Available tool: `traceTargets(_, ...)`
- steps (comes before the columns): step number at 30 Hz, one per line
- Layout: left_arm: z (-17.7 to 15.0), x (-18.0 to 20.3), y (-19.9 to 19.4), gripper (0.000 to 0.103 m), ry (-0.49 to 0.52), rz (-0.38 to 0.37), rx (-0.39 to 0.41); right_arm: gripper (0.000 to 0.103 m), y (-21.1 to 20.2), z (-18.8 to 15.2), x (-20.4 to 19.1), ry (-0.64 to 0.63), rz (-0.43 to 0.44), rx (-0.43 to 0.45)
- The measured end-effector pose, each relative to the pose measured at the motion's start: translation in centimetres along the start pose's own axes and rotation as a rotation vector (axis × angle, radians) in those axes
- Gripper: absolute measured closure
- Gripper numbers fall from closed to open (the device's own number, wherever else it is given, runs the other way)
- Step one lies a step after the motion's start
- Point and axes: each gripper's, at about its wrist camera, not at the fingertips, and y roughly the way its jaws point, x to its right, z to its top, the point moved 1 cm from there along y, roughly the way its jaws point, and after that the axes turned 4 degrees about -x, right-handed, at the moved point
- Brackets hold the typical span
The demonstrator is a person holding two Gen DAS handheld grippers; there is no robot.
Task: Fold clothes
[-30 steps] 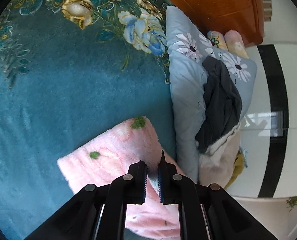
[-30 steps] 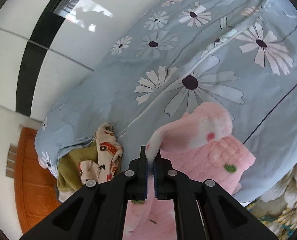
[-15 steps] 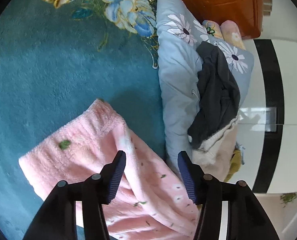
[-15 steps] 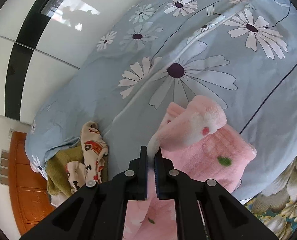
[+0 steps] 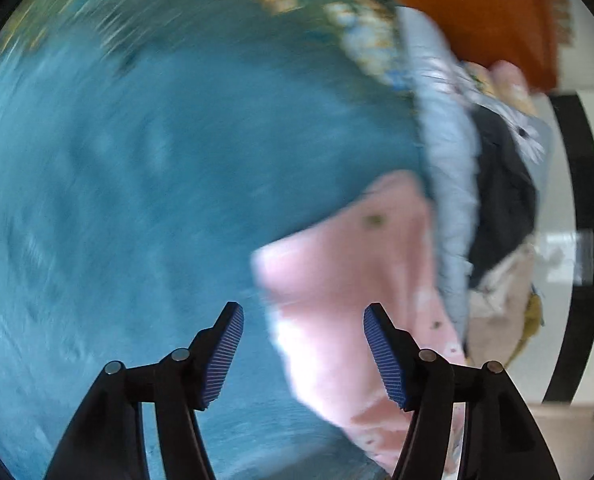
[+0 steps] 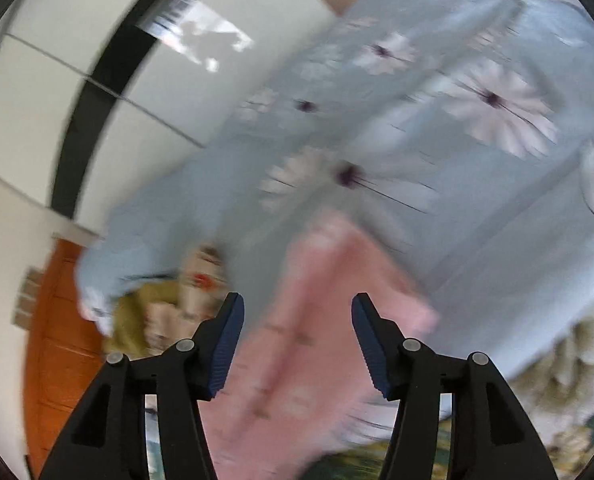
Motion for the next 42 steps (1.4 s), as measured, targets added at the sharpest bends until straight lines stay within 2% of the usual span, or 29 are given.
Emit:
traceTargets(2,-0.2,-0.9,0.7,0.036,-0.036,-0.004,-0.01,0.046,1.7,-1.4,2.4,0.066,-0.023,-0.051)
traceTargets(6,-0.5,-1.2,2.2,0.036,-0.059,-0.023,-0.027,0.046,4.5,-3.7,4.0,0.179,0.056,-0.084)
traceTargets(8,-0.7,-0.9,3.0,0.036,-0.067,-0.036,-0.037,0.046,5.8,-4.3,4.0,0.221,0.061,-0.103)
traceTargets(13,-0.5,-0.7,4.1,0.038,-0.109,-0.066,-0.016,0.047,7.3,-4.7,4.2,0.331,0.126,-0.066)
traceTargets(14,-0.4,-0.7,4.0,0.038,-0.103,-0.07,-0.011,0.057,7.3,-4.6,4.0,0.335,0.127,-0.063)
traceTargets(15,-0.4,-0.6,3.9,0.04,-0.096,-0.073,-0.006,0.063,7.4,-4.6,3.8,0.342,0.125,-0.06)
traceTargets(16,-0.3,-0.5,3.8,0.05,-0.092,-0.077,-0.002,0.071,7.4,-4.6,3.7,0.349,0.123,-0.056)
traceTargets(17,-0.2,-0.4,3.9,0.058,-0.092,-0.082,0.001,0.085,7.4,-4.5,3.5,0.356,0.121,-0.053)
traceTargets(18,-0.1,-0.2,3.9,0.076,-0.092,-0.087,0.003,0.09,7.4,-4.5,3.3,0.357,0.112,-0.053)
traceTargets(21,0.2,1.0,3.5,0.087,-0.052,-0.06,0.021,0.092,6.9,-4.5,2.3,0.32,0.066,-0.068)
traceTargets(25,1.0,4.5,0.9,0.09,0.057,-0.095,0.045,0.094,4.6,-3.2,-0.6,0.221,0.128,-0.057)
traceTargets(28,1.1,7.1,-2.1,0.09,0.144,-0.17,0.059,0.095,1.1,-2.4,-2.6,0.132,0.21,-0.041)
traceTargets(29,1.0,7.4,-3.3,0.09,0.167,-0.197,0.062,0.095,-0.1,-2.4,-3.2,0.102,0.24,-0.034)
traceTargets(31,1.0,5.6,-3.5,0.09,0.156,-0.173,0.058,0.095,-2.7,-3.3,-3.4,0.041,0.28,-0.013)
traceTargets(33,0.9,3.9,-3.7,0.09,0.145,-0.149,0.053,0.095,-4.3,-5.1,-1.5,0.011,0.265,-0.014)
traceTargets(34,0.9,3.0,-3.8,0.09,0.139,-0.137,0.051,0.095,-4.4,-6.2,0.2,0.01,0.231,-0.036)
traceTargets(36,0.9,1.2,-4.0,0.09,0.128,-0.113,0.046,0.095,-3.2,-8.5,4.7,0.077,0.133,-0.113)
traceTargets(38,0.8,-0.6,-4.2,0.09,0.117,-0.089,0.042,0.095,-2.0,-10.4,7.7,0.157,0.099,-0.15)
traceTargets(42,0.8,-4.1,-4.5,0.09,0.095,-0.042,0.033,0.095,-1.2,-13.0,10.3,0.219,0.055,-0.182)
